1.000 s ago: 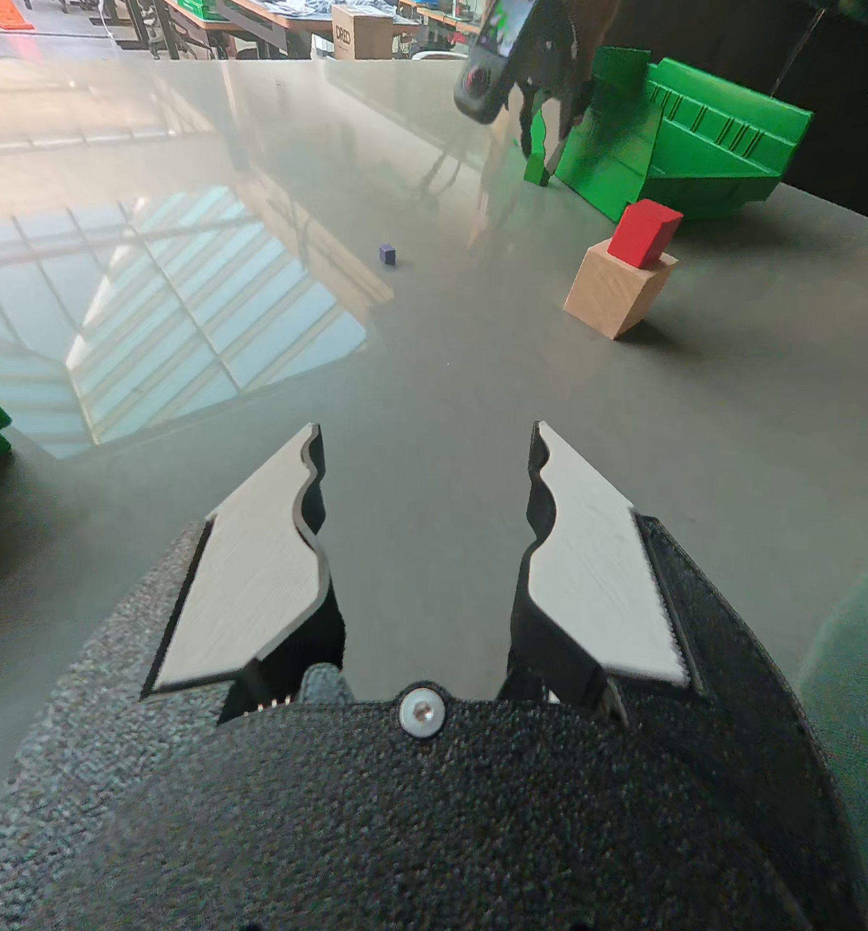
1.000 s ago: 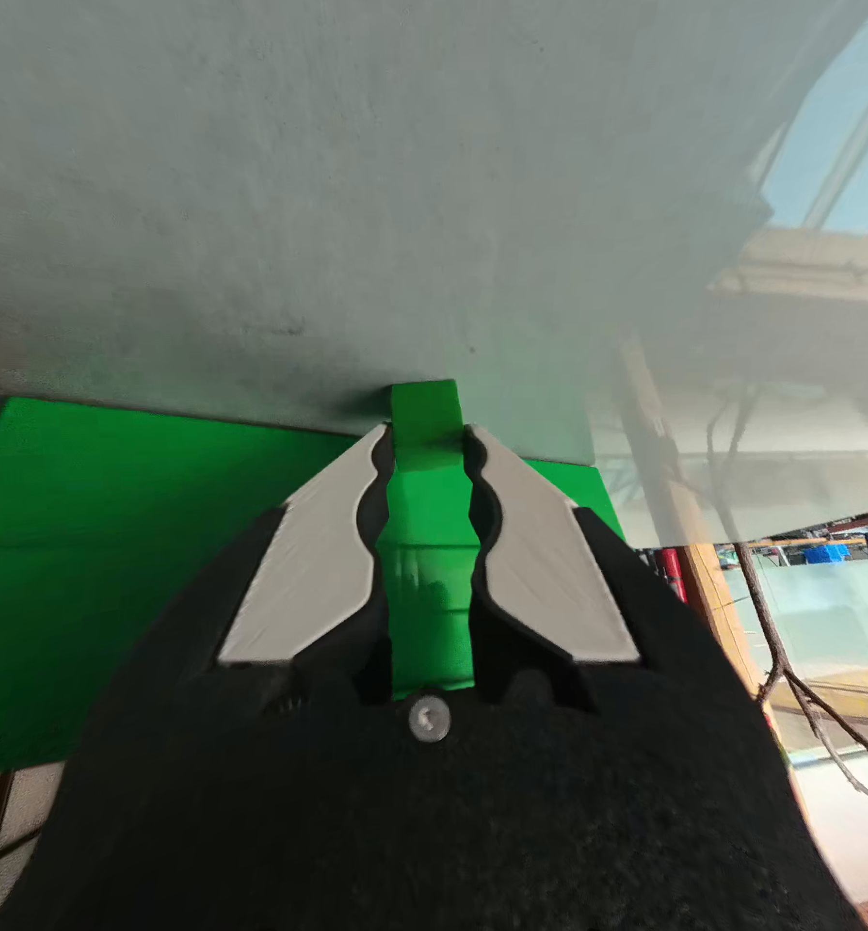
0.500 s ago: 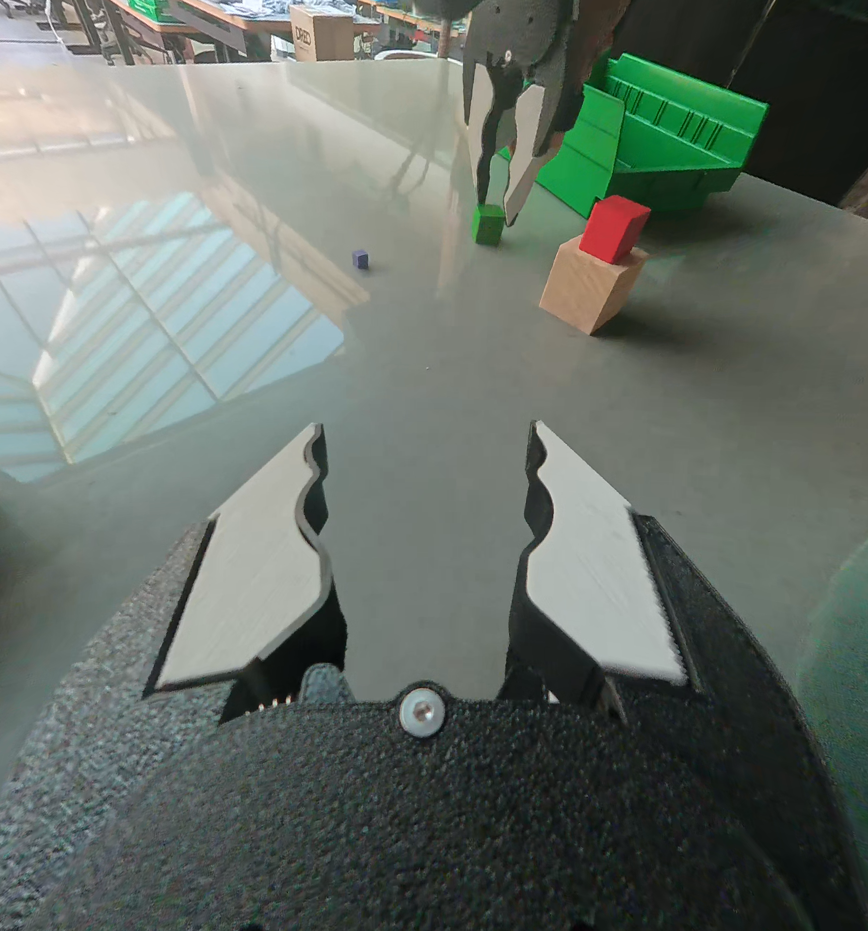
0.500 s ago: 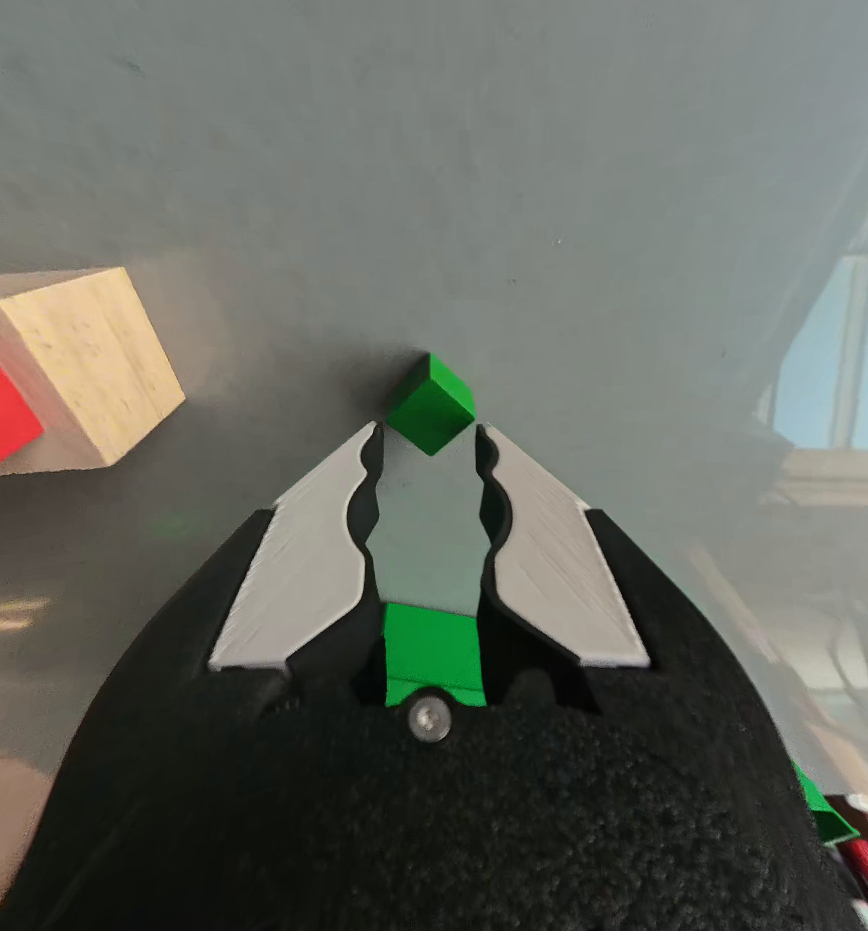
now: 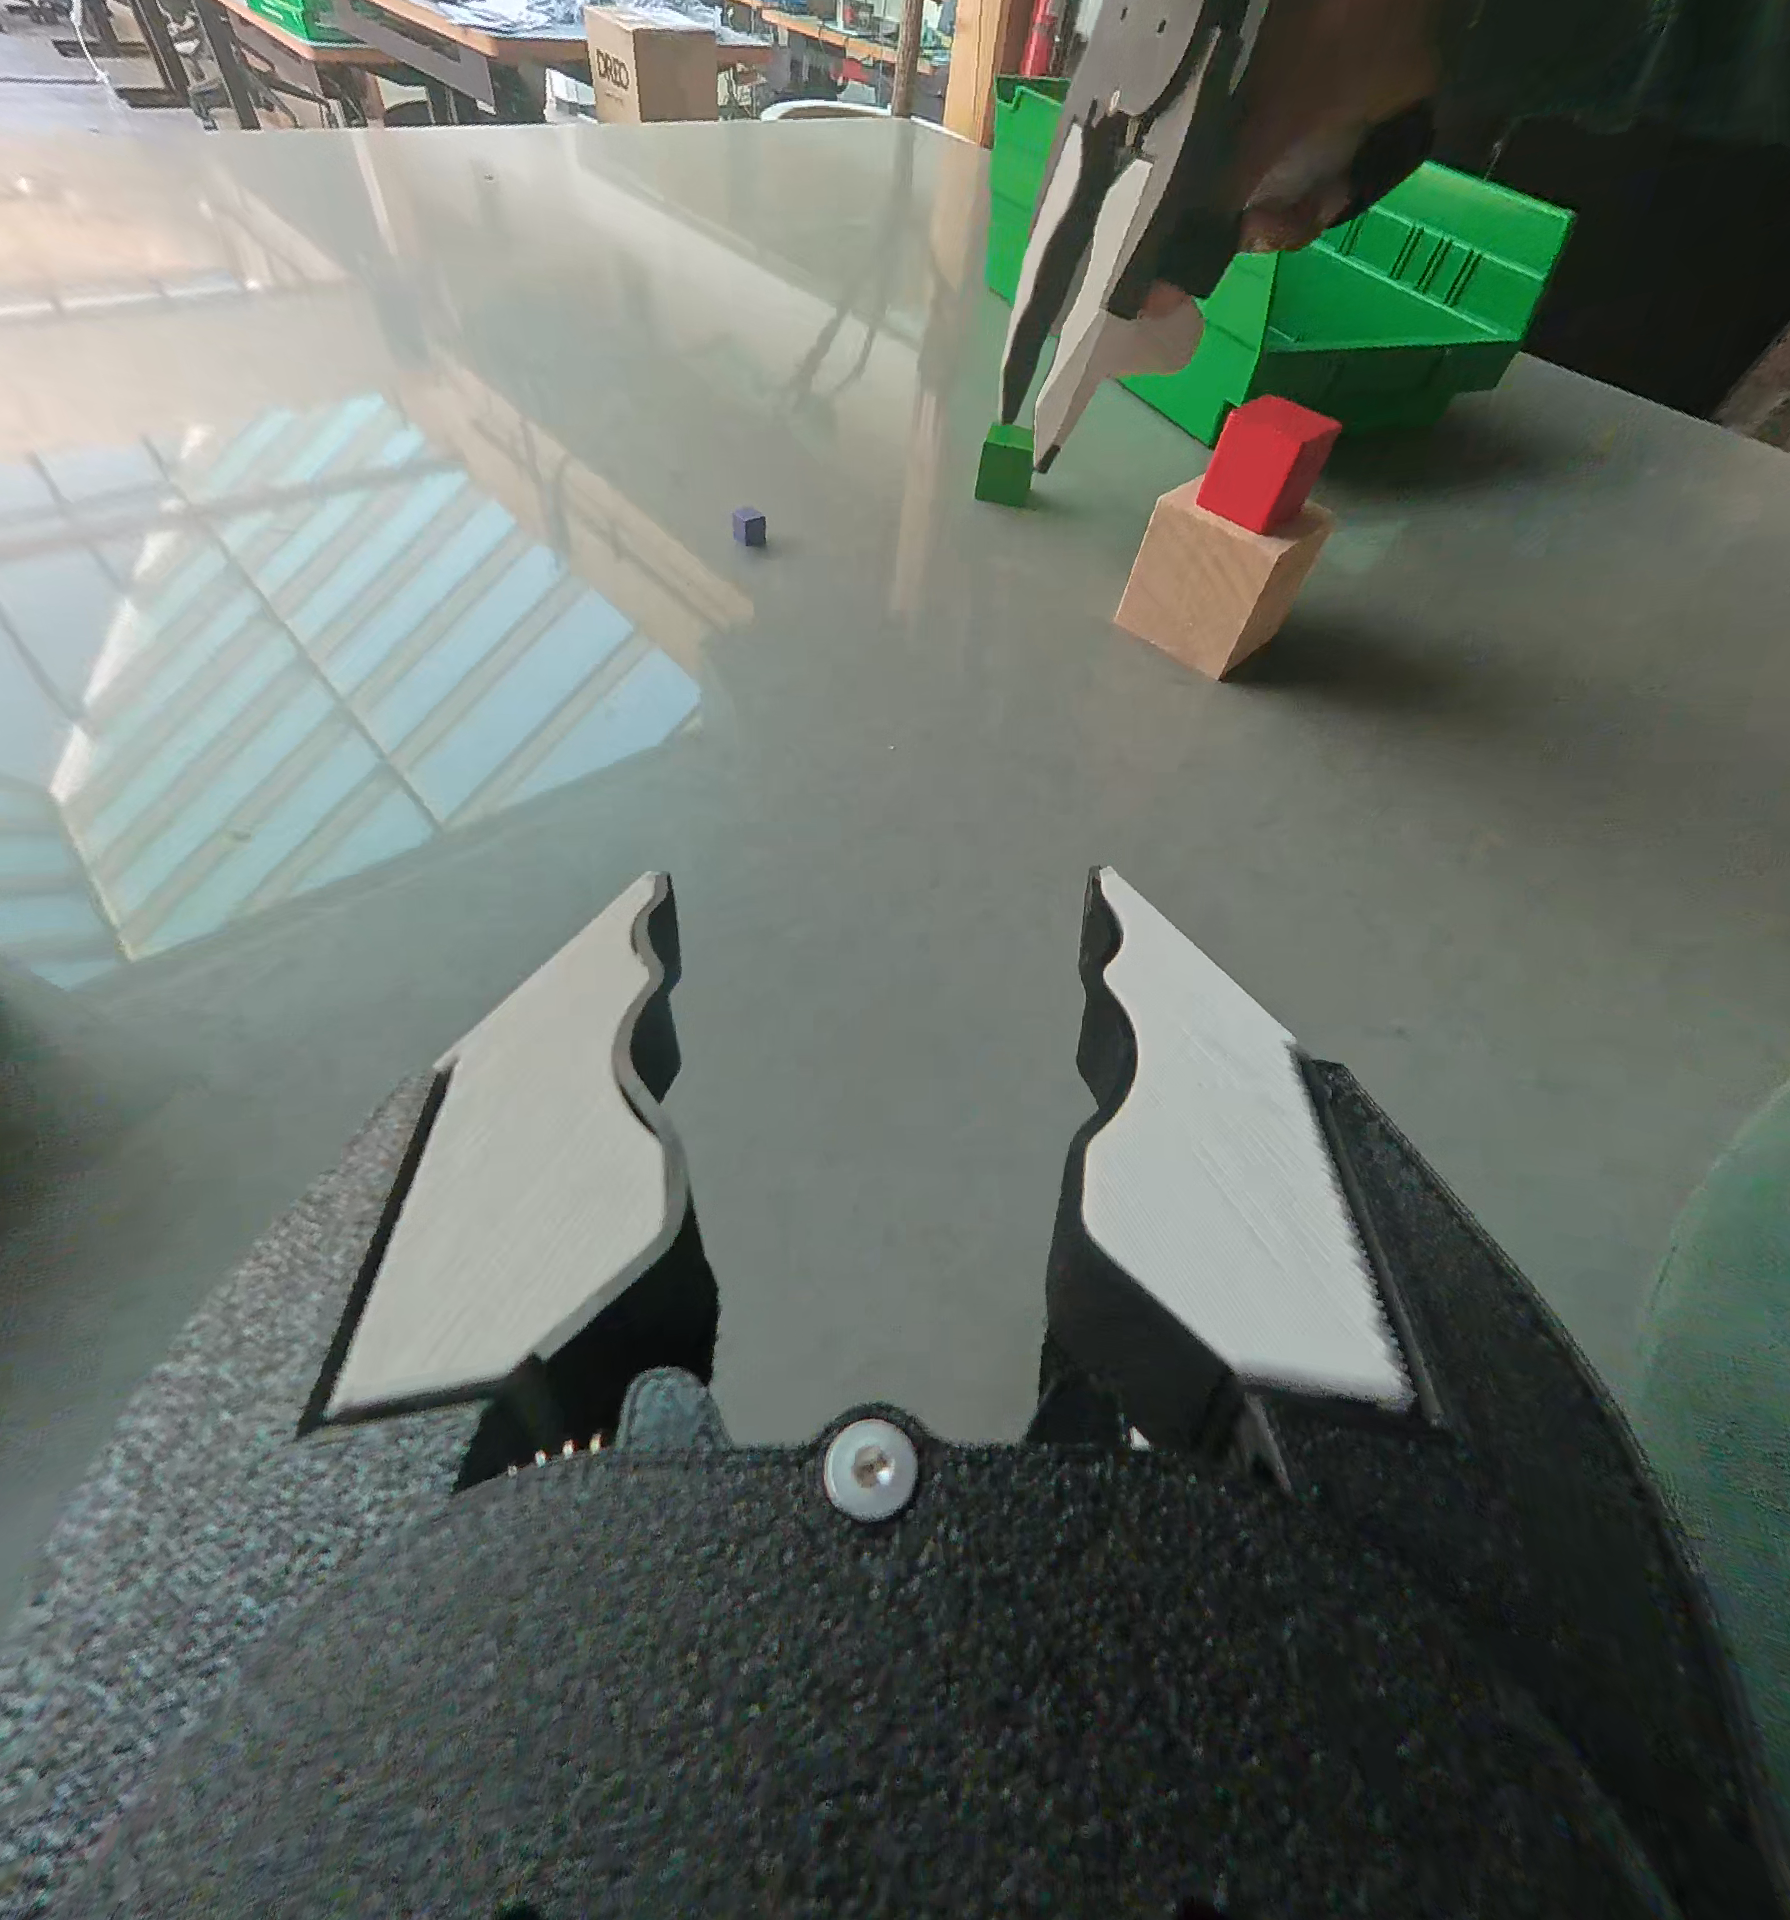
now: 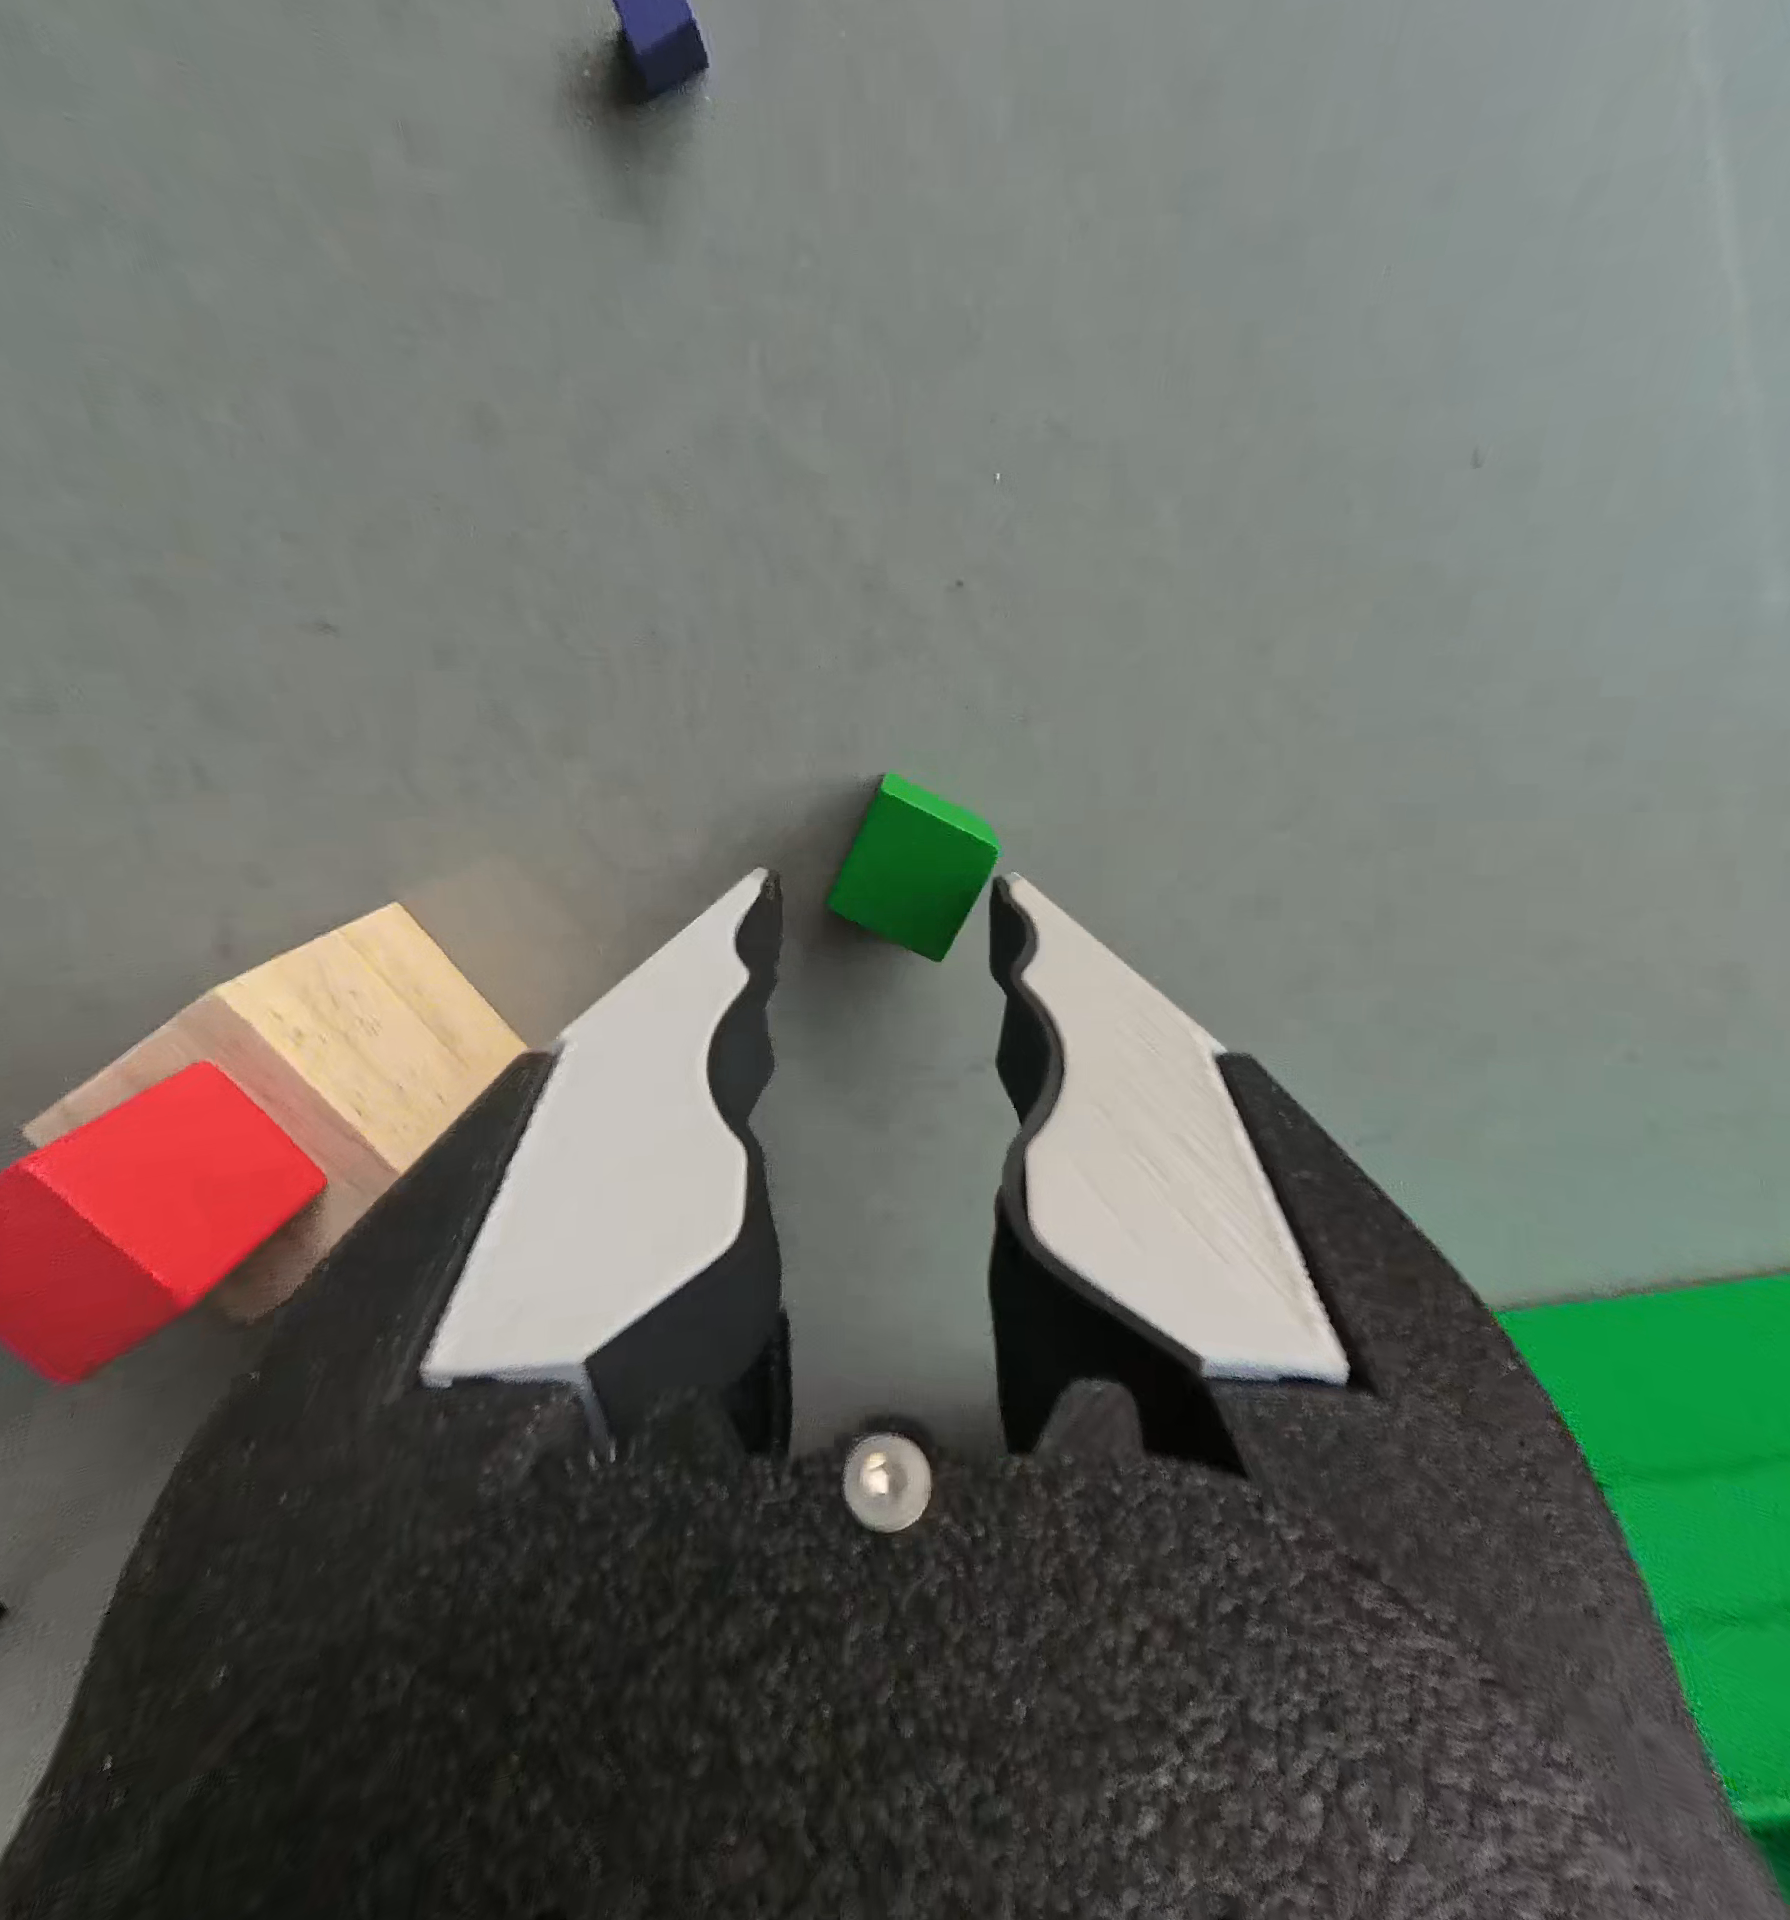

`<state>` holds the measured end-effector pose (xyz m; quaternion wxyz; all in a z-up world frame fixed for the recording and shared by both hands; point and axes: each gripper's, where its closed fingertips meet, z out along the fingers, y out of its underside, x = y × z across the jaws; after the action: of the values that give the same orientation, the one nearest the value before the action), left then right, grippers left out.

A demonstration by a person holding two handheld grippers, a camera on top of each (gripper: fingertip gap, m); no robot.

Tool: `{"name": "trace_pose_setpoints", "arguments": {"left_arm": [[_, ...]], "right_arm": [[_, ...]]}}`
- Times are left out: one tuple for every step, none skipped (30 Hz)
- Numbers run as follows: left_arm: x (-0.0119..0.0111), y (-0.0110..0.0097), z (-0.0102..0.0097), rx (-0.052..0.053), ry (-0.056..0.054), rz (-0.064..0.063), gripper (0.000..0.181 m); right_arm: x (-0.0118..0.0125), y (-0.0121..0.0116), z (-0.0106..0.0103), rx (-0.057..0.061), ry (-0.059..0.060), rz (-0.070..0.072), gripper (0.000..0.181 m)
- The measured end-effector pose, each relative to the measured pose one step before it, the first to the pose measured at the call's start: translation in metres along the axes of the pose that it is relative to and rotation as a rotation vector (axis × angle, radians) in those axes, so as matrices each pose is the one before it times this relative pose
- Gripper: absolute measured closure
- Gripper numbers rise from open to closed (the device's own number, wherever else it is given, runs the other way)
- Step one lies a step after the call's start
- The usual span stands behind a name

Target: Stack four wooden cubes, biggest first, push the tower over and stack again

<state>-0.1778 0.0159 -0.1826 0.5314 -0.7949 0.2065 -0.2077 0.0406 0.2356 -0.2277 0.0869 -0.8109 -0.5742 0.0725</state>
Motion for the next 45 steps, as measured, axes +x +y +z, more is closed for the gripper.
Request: {"name": "trace_pose_setpoints", "arguments": {"left_arm": [[0.00009, -0.00016, 0.00078, -0.0004, 0.0023, 0.0005, 0.104], [0.00031, -0.00025, 0.00079, -0.0005, 0.003, 0.0002, 0.104], [0.00046, -0.0002, 0.00091, -0.0011, 0.0027, 0.0008, 0.104], [0.00046, -0.00014, 0.00057, -0.0012, 0.0017, 0.002, 0.104], [0.00047, -0.00009, 0.00049, -0.0014, 0.0014, 0.0022, 0.104], [0.00039, 0.00002, 0.00011, -0.0011, 0.0012, 0.0016, 0.104], [0.00014, 0.00016, -0.00009, -0.001, 0.0005, 0.0009, 0.104], [-0.00006, 0.00034, -0.0002, -0.0015, -0.0001, 0.0001, 0.104], [-0.00026, 0.00038, -0.00024, -0.0009, -0.0004, -0.0001, 0.104], [-0.00027, 0.0002, -0.00028, 0.0, -0.0009, -0.0001, 0.104], [-0.00026, 0.00002, -0.00022, 0.0004, -0.0007, -0.0004, 0.104], [0.00004, -0.00025, -0.00014, 0.0008, 0.0001, -0.0005, 0.105], [0.00045, -0.00036, -0.00008, 0.0009, 0.0011, 0.0001, 0.105], [0.00077, -0.00065, -0.0002, 0.0013, 0.002, 0.0018, 0.105], [0.00108, -0.00065, -0.00035, 0.0013, 0.0027, 0.0036, 0.105], [0.00099, -0.00078, -0.00061, 0.0014, 0.0023, 0.0049, 0.104], [0.00065, -0.00083, -0.00069, 0.0021, 0.0001, 0.0049, 0.104], [0.00028, -0.00062, -0.00048, 0.0019, -0.0012, 0.0025, 0.104], [0.00048, -0.0005, -0.00026, 0.0019, 0.0002, 0.0005, 0.104], [0.00062, -0.00046, 0.00018, 0.003, 0.001, 0.0004, 0.104], [0.00111, -0.00047, 0.00046, 0.0033, 0.0023, 0.0005, 0.104], [0.00169, -0.00073, 0.00069, 0.0033, 0.0045, 0.0007, 0.104], [0.00233, -0.00102, 0.00063, 0.0037, 0.0057, 0.0015, 0.104], [0.00282, -0.00118, 0.00051, 0.0031, 0.0064, 0.0034, 0.104], [0.00297, -0.00102, 0.00029, 0.0018, 0.0063, 0.0057, 0.104], [0.00291, -0.00074, -0.00015, -0.0001, 0.0048, 0.0071, 0.104], [0.00252, -0.0006, -0.00057, -0.0012, 0.003, 0.0074, 0.104], [0.00186, -0.0002, -0.00115, -0.0016, 0.0013, 0.0059, 0.104], [0.00131, 0.00026, -0.00157, -0.002, -0.0002, 0.0033, 0.104], [0.00063, 0.00033, -0.00172, -0.0017, -0.0018, 0.0013, 0.104], [0.00021, 0.00059, -0.00176, -0.0013, -0.0026, -0.0001, 0.104], [0.00003, 0.00068, -0.00172, -0.0013, -0.003, -0.0005, 0.104], [-0.00024, 0.00067, -0.00135, -0.0015, -0.0035, -0.0002, 0.104], [-0.00011, 0.00065, -0.00118, -0.0018, -0.0031, 0.0003, 0.104], [-0.0002, 0.00013, -0.00093, -0.0008, -0.0028, 0.0008, 0.104], [0.0, -0.00024, -0.00072, 0.0009, -0.0025, 0.0011, 0.104], [0.00004, -0.00061, -0.00058, 0.0018, -0.0015, 0.0009, 0.104], [0.00004, -0.00056, -0.00036, 0.0015, -0.0012, 0.0009, 0.104], [-0.00004, -0.00055, -0.0002, 0.0009, -0.0014, 0.0011, 0.104], [-0.00005, -0.00036, -0.00007, 0.0007, -0.0009, 0.0012, 0.105], [0.00003, -0.00035, -0.00002, 0.0003, -0.0001, 0.0007, 0.105], [0.00007, -0.0001, 0.00002, 0.0, 0.0001, 0.0003, 0.105], [-0.00003, 0.00002, 0.0001, -0.0004, -0.0002, 0.0004, 0.105], [-0.0001, 0.00018, 0.00005, -0.0008, -0.0001, 0.0003, 0.105], [-0.00015, 0.00029, 0.00014, -0.0012, -0.0002, -0.0001, 0.105]], "right_arm": [[-0.00018, -0.00046, 0.00215, 0.0026, 0.0046, 0.0125, 0.144], [0.00073, -0.00014, 0.00194, -0.0011, 0.0103, 0.0065, 0.146], [-0.00083, -0.00118, 0.00159, 0.0048, 0.0028, -0.0018, 0.148], [-0.00188, -0.00262, 0.00065, 0.0148, -0.003, -0.0075, 0.15], [0.00008, -0.00162, 0.00019, 0.0089, 0.0105, -0.012, 0.151], [0.00273, 0.00046, 0.0, -0.0048, 0.0293, -0.0271, 0.151], [0.0009, 0.00137, 0.00014, -0.0085, 0.0197, -0.0309, 0.151], [-0.00169, -0.00001, 0.00028, 0.0011, -0.0004, -0.0109, 0.15], [-0.00227, -0.0003, 0.00061, 0.003, -0.0067, 0.0023, 0.15], [-0.0006, -0.00048, 0.00068, 0.004, 0.0025, -0.0062, 0.151], [0.00116, -0.00022, 0.00024, 0.0037, 0.0139, -0.0144, 0.155], [-0.00012, -0.00117, -0.00084, 0.0084, 0.0043, -0.0178, 0.155], [-0.00238, -0.0039, -0.00435, 0.0233, -0.0092, -0.0285, 0.155], [-0.00645, -0.0064, -0.0089, 0.034, -0.0257, -0.0487, 0.155], [-0.00839, -0.00746, -0.0128, 0.0335, -0.0247, -0.0618, 0.155], [-0.01013, -0.00823, -0.01497, 0.0312, -0.0216, -0.0728, 0.155], [-0.01104, -0.00813, -0.01527, 0.0266, -0.0188, -0.0665, 0.155], [-0.01105, -0.00547, -0.01352, 0.0053, -0.0198, -0.0401, 0.155], [-0.0115, -0.00358, -0.01061, -0.0031, -0.0216, -0.0264, 0.155], [-0.01187, -0.00194, -0.00738, -0.005, -0.0231, -0.0228, 0.155], [-0.01092, 0.00043, -0.00372, -0.0127, -0.0191, -0.0175, 0.155], [-0.00863, 0.00233, -0.00073, -0.019, -0.0102, -0.0147, 0.155], [-0.00704, 0.00214, 0.00096, -0.0121, -0.0061, -0.0156, 0.155], [-0.00581, 0.00117, 0.00149, -0.0036, -0.0075, -0.0049, 0.155], [-0.00427, 0.00095, 0.00164, -0.0012, -0.0075, 0.0049, 0.155], [-0.00294, 0.00029, 0.00105, 0.0033, -0.0019, -0.0002, 0.155], [-0.00231, 0.00016, 0.00059, 0.0036, -0.0003, -0.0015, 0.155], [-0.00214, 0.0003, 0.00006, 0.0007, -0.0011, -0.0006, 0.155], [-0.00132, 0.00008, -0.00028, 0.0008, 0.003, -0.0038, 0.155], [-0.00121, -0.00017, -0.0003, 0.0011, 0.0021, -0.0049, 0.155], [-0.00162, 0.00012, -0.00014, -0.0019, -0.0023, -0.0029, 0.155], [-0.00033, 0.00028, -0.00001, -0.0038, 0.0034, -0.0022, 0.155], [-0.00027, 0.00056, 0.00025, -0.0071, 0.0017, -0.0012, 0.155], [-0.00069, 0.00033, 0.00028, -0.0048, -0.0022, -0.0018, 0.155], [-0.00012, -0.00019, 0.00041, -0.0019, 0.0013, -0.0012, 0.155], [0.00052, 0.00005, 0.0004, -0.0041, 0.0031, -0.0006, 0.155], [0.00024, 0.00078, 0.00069, -0.0074, 0.0024, -0.0046, 0.155], [0.00024, 0.00068, 0.00077, -0.0054, 0.0027, -0.0046, 0.155], [-0.00018, 0.00079, 0.00103, -0.0064, -0.0005, -0.0007, 0.155], [-0.00042, 0.00139, 0.00104, -0.0101, -0.0008, -0.0025, 0.155], [0.00022, 0.0008, 0.00081, -0.0058, 0.0043, -0.0031, 0.155], [0.00008, -0.00054, 0.00023, 0.0025, 0.0018, 0.003, 0.155], [-0.00092, -0.00055, 0.00004, 0.003, -0.0055, 0.0039, 0.155], [-0.00007, -0.00025, 0.00022, 0.0018, 0.0005, 0.0006, 0.155], [0.00009, 0.0002, 0.00012, -0.0011, 0.0014, 0.0014, 0.155]]}}
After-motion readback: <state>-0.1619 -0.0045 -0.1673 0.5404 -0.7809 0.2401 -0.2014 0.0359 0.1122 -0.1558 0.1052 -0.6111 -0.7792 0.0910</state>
